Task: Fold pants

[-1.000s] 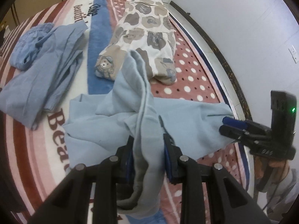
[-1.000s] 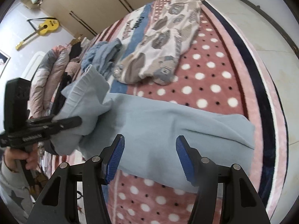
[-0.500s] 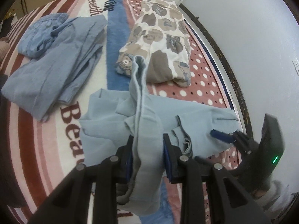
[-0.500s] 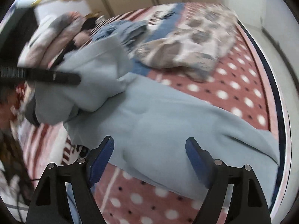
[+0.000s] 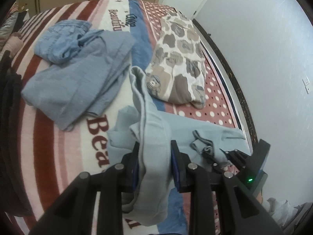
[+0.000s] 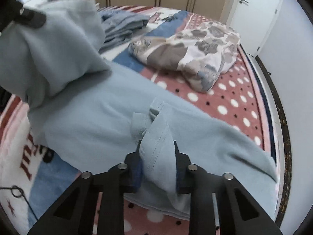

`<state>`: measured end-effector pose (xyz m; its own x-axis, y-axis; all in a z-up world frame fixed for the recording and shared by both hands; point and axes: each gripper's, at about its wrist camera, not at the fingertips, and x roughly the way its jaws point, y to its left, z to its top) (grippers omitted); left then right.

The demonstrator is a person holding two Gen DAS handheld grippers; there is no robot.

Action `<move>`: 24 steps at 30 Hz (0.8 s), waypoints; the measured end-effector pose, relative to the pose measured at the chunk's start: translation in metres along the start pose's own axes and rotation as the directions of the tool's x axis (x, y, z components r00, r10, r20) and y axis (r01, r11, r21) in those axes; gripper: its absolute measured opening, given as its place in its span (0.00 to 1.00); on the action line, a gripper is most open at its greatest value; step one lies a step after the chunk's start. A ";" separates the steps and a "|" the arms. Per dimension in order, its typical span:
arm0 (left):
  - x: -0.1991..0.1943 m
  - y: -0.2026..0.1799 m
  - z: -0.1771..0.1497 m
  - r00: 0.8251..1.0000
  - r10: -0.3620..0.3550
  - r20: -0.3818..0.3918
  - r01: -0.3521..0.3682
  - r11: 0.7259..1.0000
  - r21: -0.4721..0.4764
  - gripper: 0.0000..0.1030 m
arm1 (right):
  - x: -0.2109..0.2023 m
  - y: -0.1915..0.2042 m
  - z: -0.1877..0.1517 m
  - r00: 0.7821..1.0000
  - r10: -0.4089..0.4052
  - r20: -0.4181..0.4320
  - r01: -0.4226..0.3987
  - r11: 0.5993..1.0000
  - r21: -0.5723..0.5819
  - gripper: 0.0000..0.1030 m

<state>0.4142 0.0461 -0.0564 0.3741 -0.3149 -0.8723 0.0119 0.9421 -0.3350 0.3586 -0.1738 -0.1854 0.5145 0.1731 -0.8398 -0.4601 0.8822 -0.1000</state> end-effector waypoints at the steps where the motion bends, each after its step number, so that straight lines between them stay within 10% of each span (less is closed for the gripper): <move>1: -0.005 0.005 0.001 1.000 0.004 0.007 -0.004 1.000 -0.004 0.23 | -0.005 -0.001 0.003 1.000 0.007 0.007 -0.007 1.000 0.017 0.16; 11: -0.051 0.042 0.010 0.997 0.032 0.075 -0.030 0.999 -0.034 0.23 | -0.032 0.047 0.074 0.974 0.193 0.118 -0.198 0.980 0.034 0.16; 24: -0.057 0.054 0.010 0.996 0.027 0.080 -0.026 1.000 -0.015 0.23 | 0.055 0.132 0.088 0.955 0.290 -0.053 -0.288 0.957 0.041 0.23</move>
<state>0.4026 0.1163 -0.0218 0.4471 -0.2790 -0.8499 -0.0114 0.9483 -0.3173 0.3902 -0.0095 -0.1973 0.3195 0.3982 -0.8599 -0.5590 0.8119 0.1683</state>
